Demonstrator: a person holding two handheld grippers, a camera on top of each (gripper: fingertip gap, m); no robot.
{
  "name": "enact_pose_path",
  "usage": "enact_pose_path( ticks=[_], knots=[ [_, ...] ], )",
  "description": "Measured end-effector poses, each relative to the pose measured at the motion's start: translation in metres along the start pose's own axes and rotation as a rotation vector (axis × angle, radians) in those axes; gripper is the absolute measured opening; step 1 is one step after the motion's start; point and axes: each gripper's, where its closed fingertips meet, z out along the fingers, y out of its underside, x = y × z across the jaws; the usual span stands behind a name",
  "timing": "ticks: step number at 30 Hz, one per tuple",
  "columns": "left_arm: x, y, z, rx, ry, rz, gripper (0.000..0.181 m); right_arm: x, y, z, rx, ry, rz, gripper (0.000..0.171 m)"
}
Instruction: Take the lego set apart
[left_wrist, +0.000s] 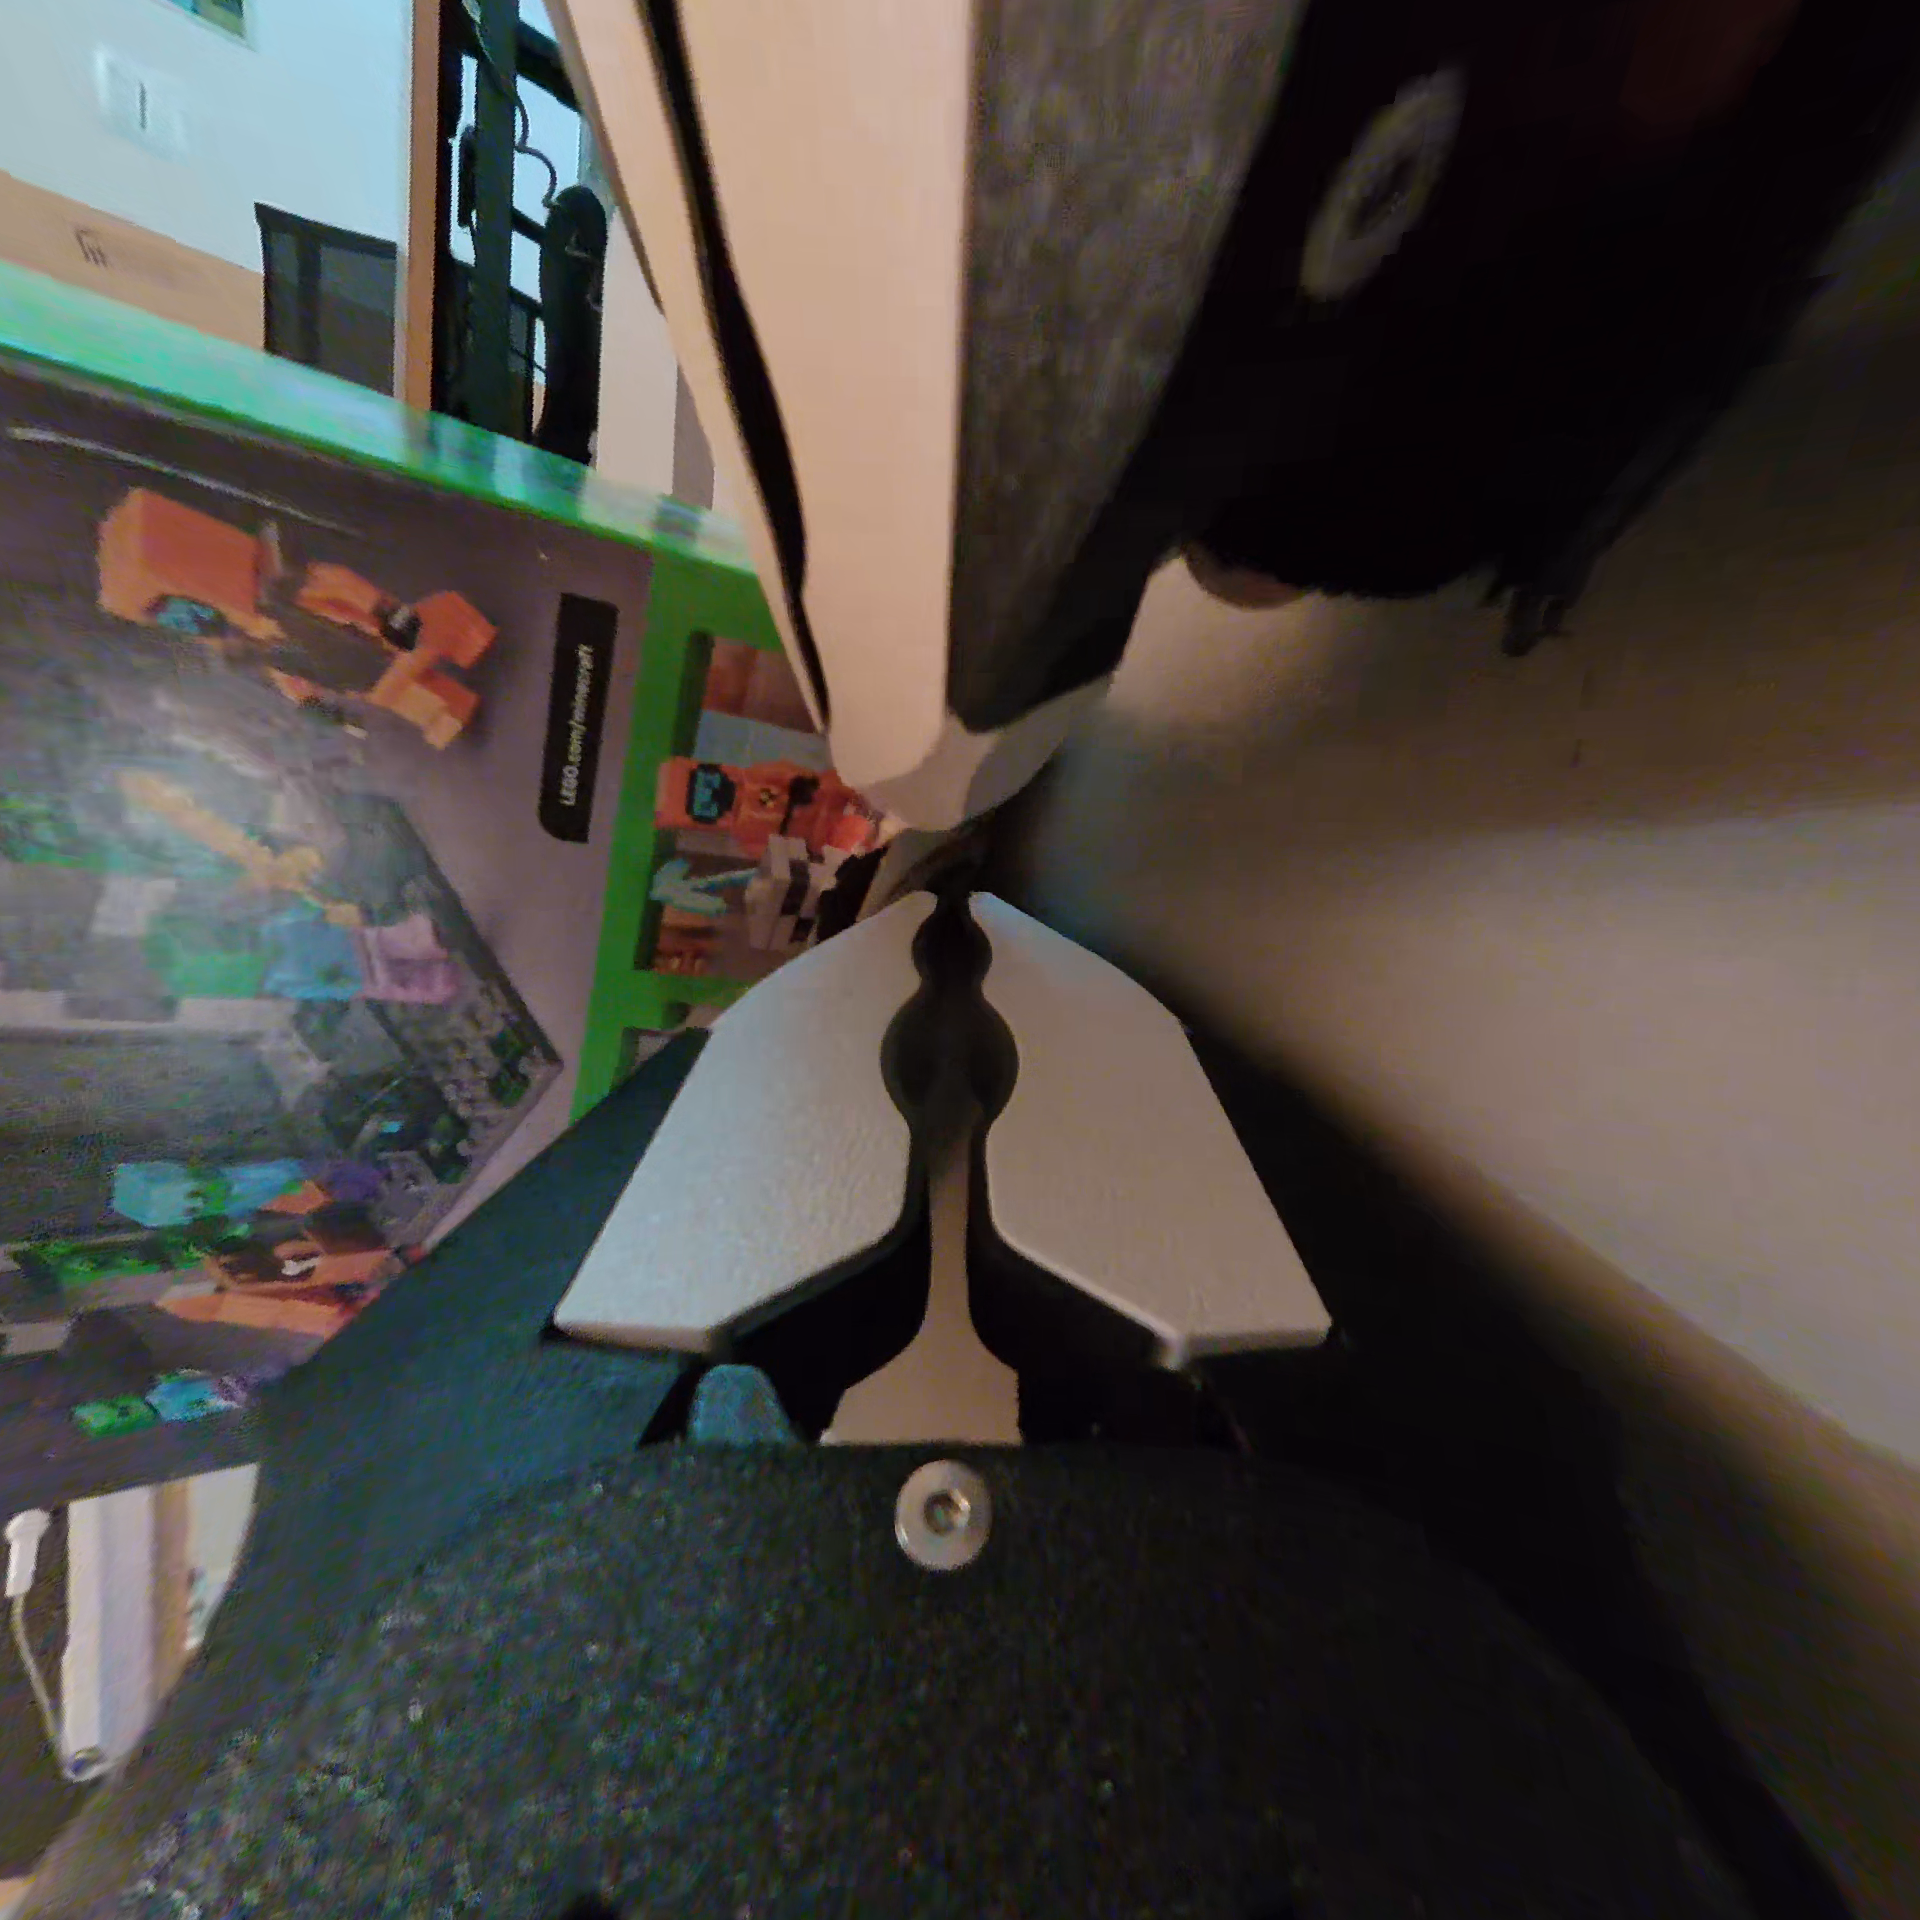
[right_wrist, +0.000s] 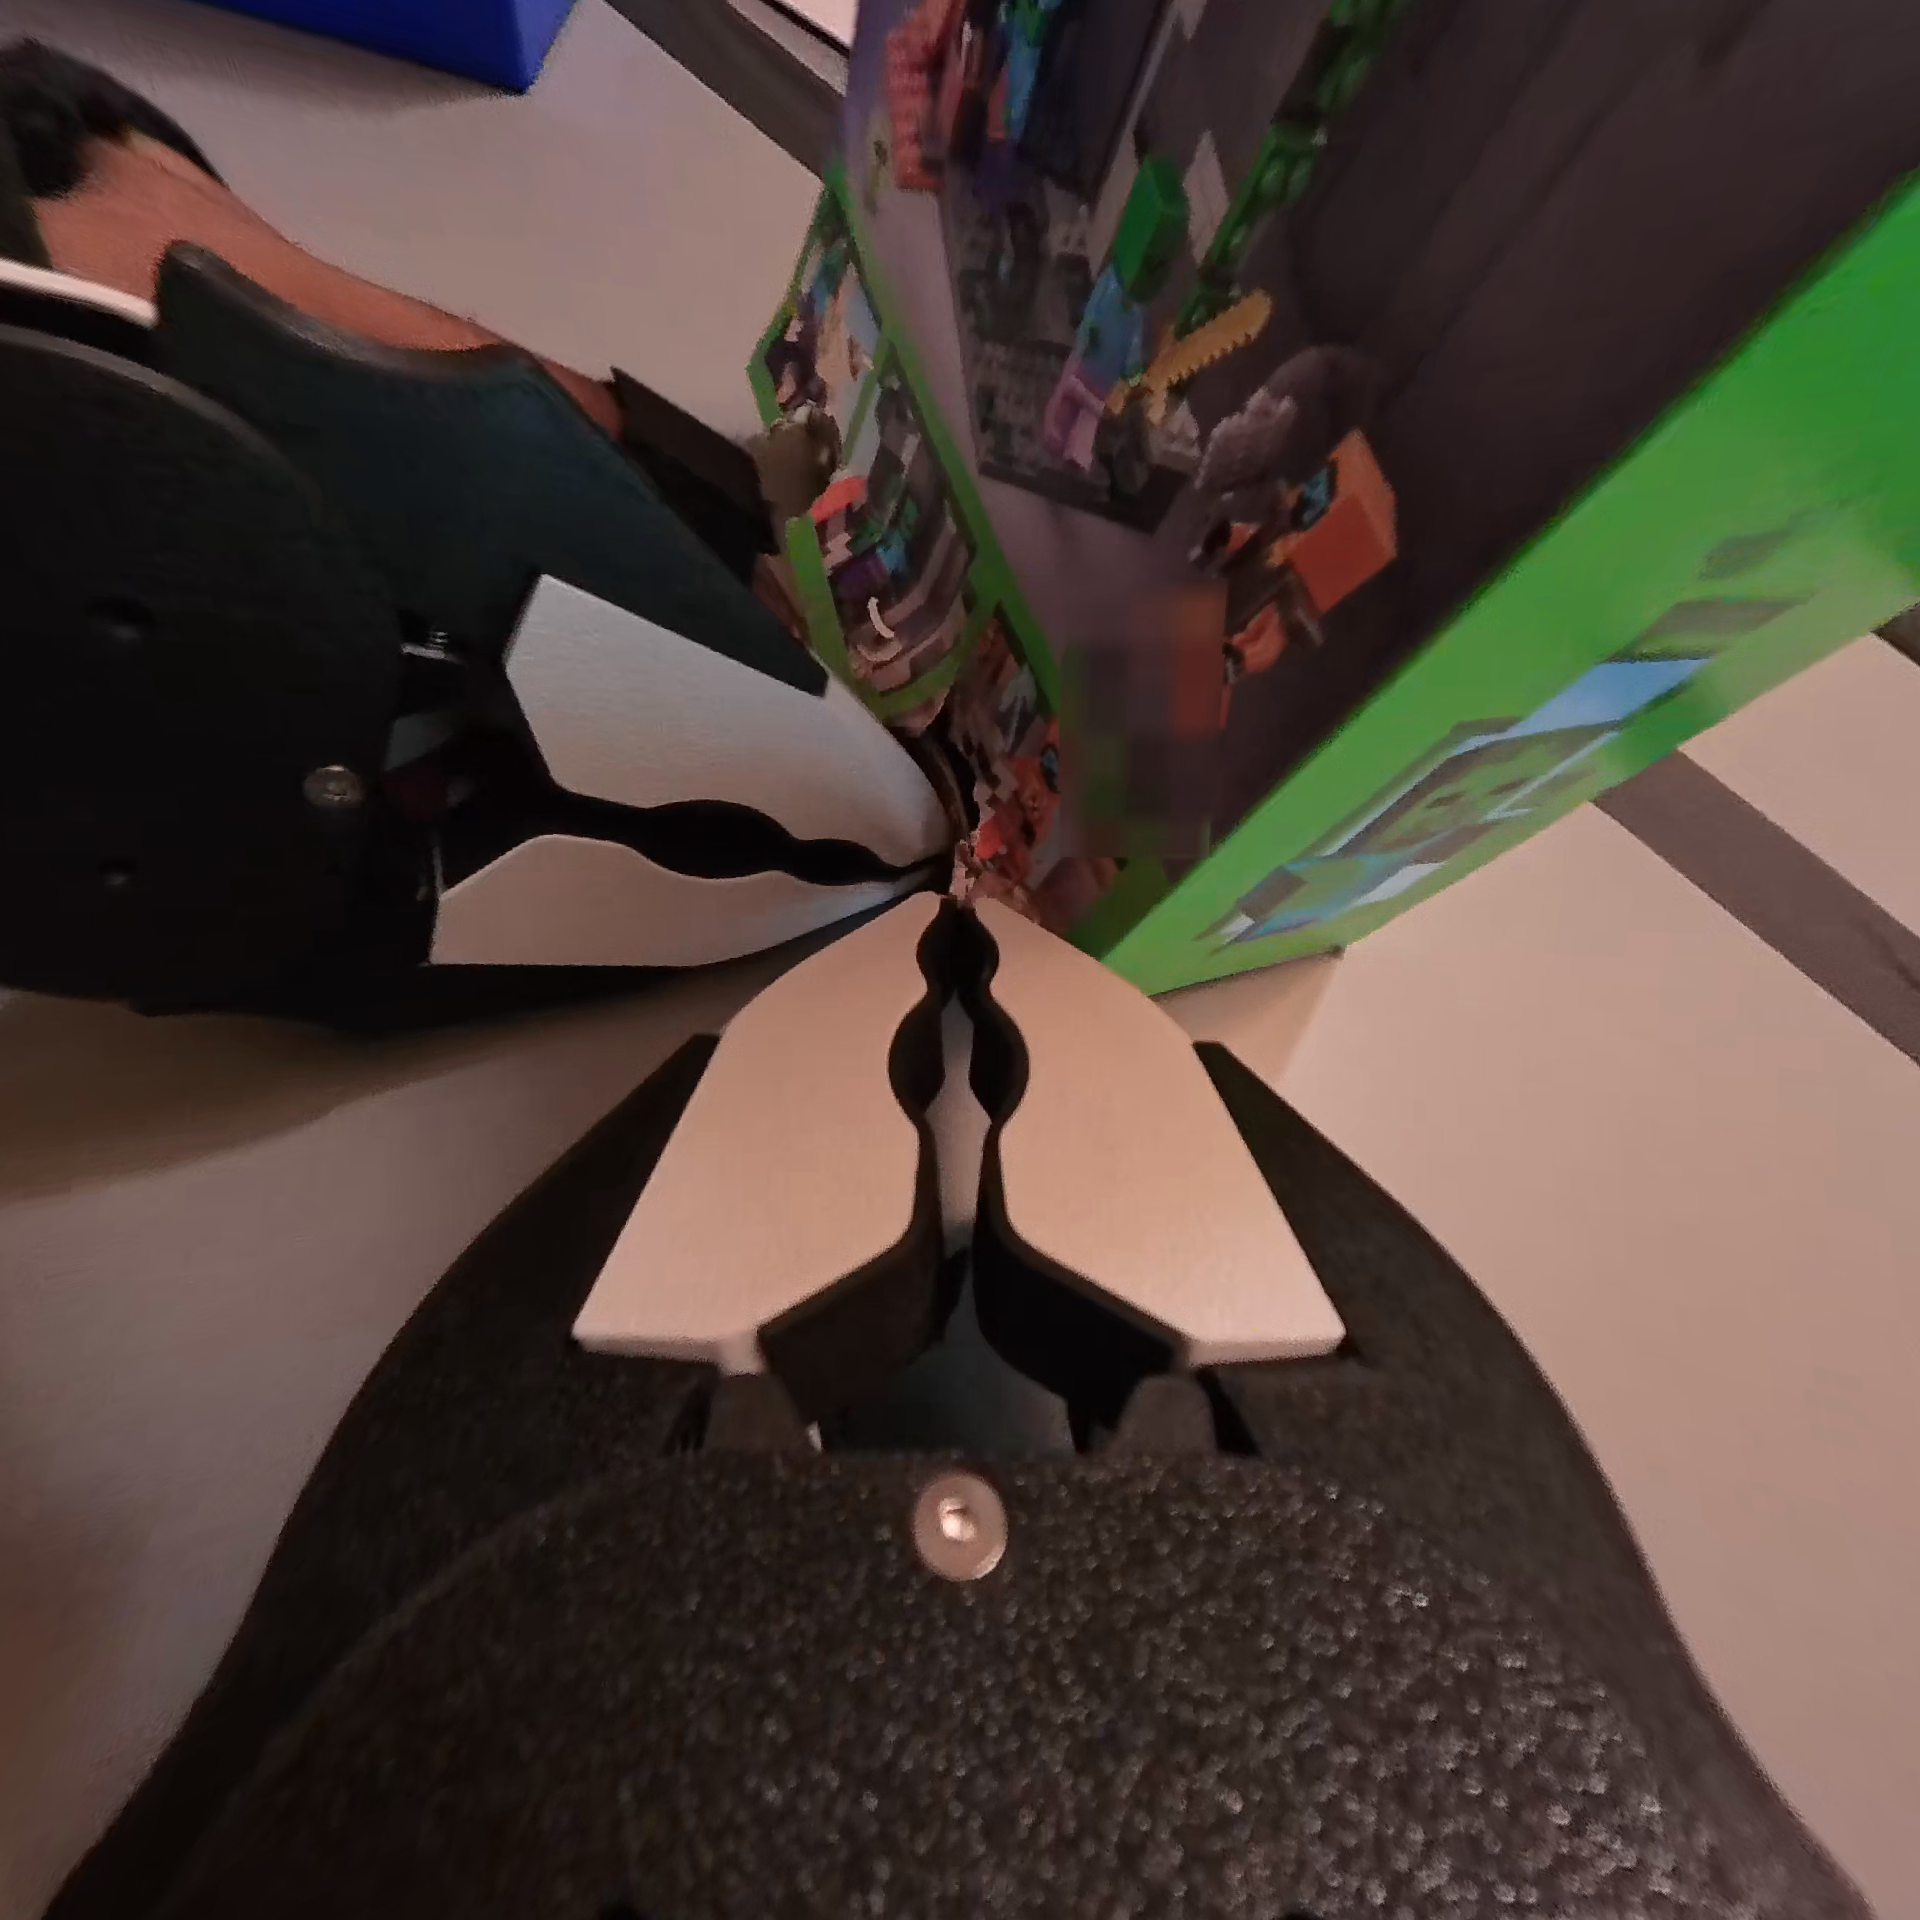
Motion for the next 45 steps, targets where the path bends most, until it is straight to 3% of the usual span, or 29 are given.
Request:
enact_pose_path(
  ticks=[14, 18, 22, 28, 30, 32, 35, 38, 41, 43, 45],
  knots=[
    [-0.002, -0.011, 0.01, 0.043, 0.047, 0.05, 0.0, 0.004, 0.009, 0.002, -0.05, 0.041, -0.178, 0.0],
    [-0.002, -0.013, 0.011, 0.043, 0.061, 0.07, 0.0, 0.007, 0.008, -0.004, 0.015, -0.024, -0.117, 0.0],
    [-0.003, -0.017, 0.016, 0.016, 0.075, 0.119, 0.0, 0.013, 0.012, 0.004, -0.042, 0.04, -0.181, 0.0],
    [-0.005, -0.025, 0.015, 0.112, 0.013, 0.11, 0.0, 0.018, 0.015, 0.007, -0.079, 0.175, -0.265, 0.002],
    [-0.005, -0.02, 0.012, 0.104, 0.018, 0.096, 0.0, 0.016, 0.013, 0.004, -0.065, 0.171, -0.248, 0.009],
    [-0.011, -0.016, 0.002, 0.14, 0.016, 0.068, 0.012, 0.012, 0.008, -0.004, -0.021, 0.129, -0.164, 0.025],
    [-0.033, 0.0, -0.021, 0.236, 0.03, -0.097, 0.009, 0.019, -0.008, -0.028, 0.081, 0.122, -0.016, 0.027],
    [-0.07, 0.038, -0.027, 0.265, 0.03, -0.292, 0.031, 0.04, -0.009, -0.041, 0.085, 0.207, 0.077, 0.051],
    [-0.088, 0.081, -0.003, 0.218, 0.115, -0.453, 0.07, 0.049, 0.009, -0.021, -0.029, 0.224, 0.102, 0.084],
    [-0.086, 0.091, 0.018, 0.221, 0.23, -0.511, 0.092, 0.052, 0.014, -0.005, -0.079, 0.227, 0.081, 0.089],
    [-0.087, 0.085, 0.033, 0.293, 0.27, -0.461, 0.093, 0.056, 0.015, 0.007, -0.115, 0.245, 0.041, 0.09]
  ],
)
